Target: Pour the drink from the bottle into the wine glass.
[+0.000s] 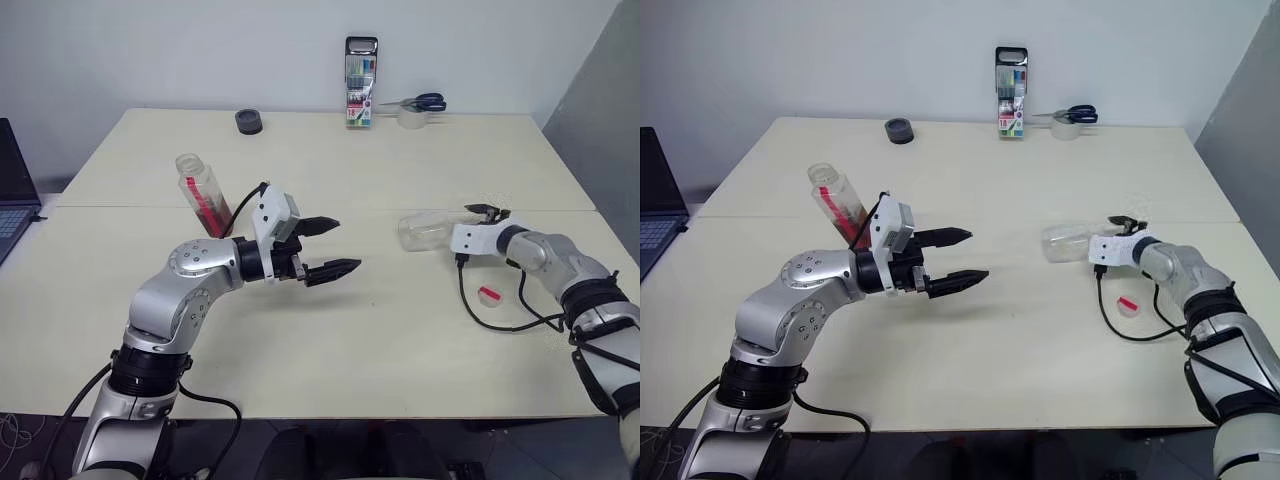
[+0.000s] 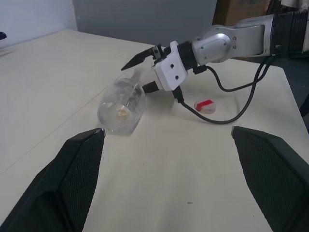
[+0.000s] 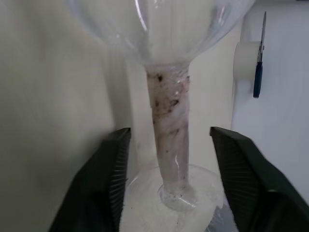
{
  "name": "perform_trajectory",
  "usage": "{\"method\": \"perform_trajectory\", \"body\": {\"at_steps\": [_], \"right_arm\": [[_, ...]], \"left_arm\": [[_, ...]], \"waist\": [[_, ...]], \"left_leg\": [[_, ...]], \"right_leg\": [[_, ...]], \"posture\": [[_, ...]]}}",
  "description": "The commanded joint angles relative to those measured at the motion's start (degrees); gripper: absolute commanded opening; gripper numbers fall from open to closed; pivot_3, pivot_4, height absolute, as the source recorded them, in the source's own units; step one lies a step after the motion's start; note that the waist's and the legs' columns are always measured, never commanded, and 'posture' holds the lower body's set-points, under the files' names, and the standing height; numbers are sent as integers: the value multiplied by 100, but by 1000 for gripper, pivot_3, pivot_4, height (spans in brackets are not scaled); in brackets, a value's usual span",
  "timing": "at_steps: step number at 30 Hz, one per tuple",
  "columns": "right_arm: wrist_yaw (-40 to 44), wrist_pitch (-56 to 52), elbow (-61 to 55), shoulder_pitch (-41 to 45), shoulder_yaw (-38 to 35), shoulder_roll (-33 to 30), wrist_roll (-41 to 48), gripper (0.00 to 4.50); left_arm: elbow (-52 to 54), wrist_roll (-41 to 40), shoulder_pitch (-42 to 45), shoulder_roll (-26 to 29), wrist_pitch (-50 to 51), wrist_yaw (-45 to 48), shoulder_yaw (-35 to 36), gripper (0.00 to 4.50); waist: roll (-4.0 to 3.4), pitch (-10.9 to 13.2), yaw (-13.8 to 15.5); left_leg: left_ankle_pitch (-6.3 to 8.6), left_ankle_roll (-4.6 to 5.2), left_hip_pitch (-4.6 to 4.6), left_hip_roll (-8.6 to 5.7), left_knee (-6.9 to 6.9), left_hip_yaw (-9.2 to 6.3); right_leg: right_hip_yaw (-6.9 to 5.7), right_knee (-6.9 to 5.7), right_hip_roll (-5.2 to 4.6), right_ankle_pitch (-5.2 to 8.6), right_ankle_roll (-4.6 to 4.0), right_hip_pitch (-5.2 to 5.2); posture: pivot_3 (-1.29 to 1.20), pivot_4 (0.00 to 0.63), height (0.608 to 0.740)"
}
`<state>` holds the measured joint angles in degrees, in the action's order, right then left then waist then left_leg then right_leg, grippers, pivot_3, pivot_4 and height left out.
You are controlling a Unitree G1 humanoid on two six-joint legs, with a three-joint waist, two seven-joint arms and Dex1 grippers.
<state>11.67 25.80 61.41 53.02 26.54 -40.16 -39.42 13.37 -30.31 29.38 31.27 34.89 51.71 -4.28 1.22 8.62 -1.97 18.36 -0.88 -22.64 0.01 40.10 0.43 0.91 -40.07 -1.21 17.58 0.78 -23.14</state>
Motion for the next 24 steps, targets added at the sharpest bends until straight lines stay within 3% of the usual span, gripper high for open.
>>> {"method": "perform_trajectory", "body": {"at_steps": [1, 5, 10, 12, 15, 18, 21, 24], "right_arm": [[-201, 35, 35, 261, 69, -120, -167, 1449], [-493, 10, 4, 357, 216, -141, -432, 106], [-730, 146, -404, 384, -4, 86, -206, 108], [-606, 137, -626, 302, -412, 401, 390, 108], [87, -708, -1028, 87, -1649, 1535, 2282, 108], [436, -1746, -1292, -36, -2577, 2387, 3556, 108], [441, -2317, -1433, -166, -3056, 2817, 4188, 108], [326, -2386, -1517, -427, -3020, 2967, 4146, 108]], "left_arm": [[167, -76, 120, 15, 0, -7, 109, 4500], [224, -86, 71, 43, 13, 16, 102, 4500], [549, -204, -366, 240, 142, 36, 235, 4500], [785, -339, -727, 387, 276, 24, 373, 4500], [1320, -747, -1582, 495, 657, -253, 850, 4500], [1514, -1090, -2017, 368, 1012, -737, 1235, 4500], [1652, -1021, -2274, 299, 939, -1035, 1346, 4500], [1913, -1008, -2542, 301, 815, -1215, 1444, 4500]], "waist": [[0, 0, -4], [-1, 1, -5], [-2, 1, -36], [-5, 3, -127], [-5, 4, -255], [-6, 4, -242], [-6, 4, -84], [-6, 4, 14]], "left_leg": [[0, 0, 0, 0, 0, 0], [-1, -2, -1, 0, 0, 0], [-2, -3, -1, 0, -1, 3], [-3, -5, 0, 2, -3, 3], [-6, -11, 6, 14, -11, 0], [-11, -19, 6, 27, -12, -10], [-11, -19, 5, 23, -5, -16], [-10, -19, 2, 12, -5, -17]], "right_leg": [[0, -1, 0, 0, 0, 0], [0, -1, 0, 0, 0, -1], [4, 0, 0, 0, 0, -4], [5, 0, 1, 0, 0, -5], [5, -2, 10, -3, -5, -6], [-14, -10, 16, -6, -10, -3], [-18, -14, 13, -8, -13, 0], [-17, -3, 4, -8, -14, 0]], "posture": [[0, 150, 740], [0, 150, 740], [0, 150, 740], [0, 150, 740], [0, 150, 740], [0, 150, 740], [0, 150, 740], [0, 150, 740]]}}
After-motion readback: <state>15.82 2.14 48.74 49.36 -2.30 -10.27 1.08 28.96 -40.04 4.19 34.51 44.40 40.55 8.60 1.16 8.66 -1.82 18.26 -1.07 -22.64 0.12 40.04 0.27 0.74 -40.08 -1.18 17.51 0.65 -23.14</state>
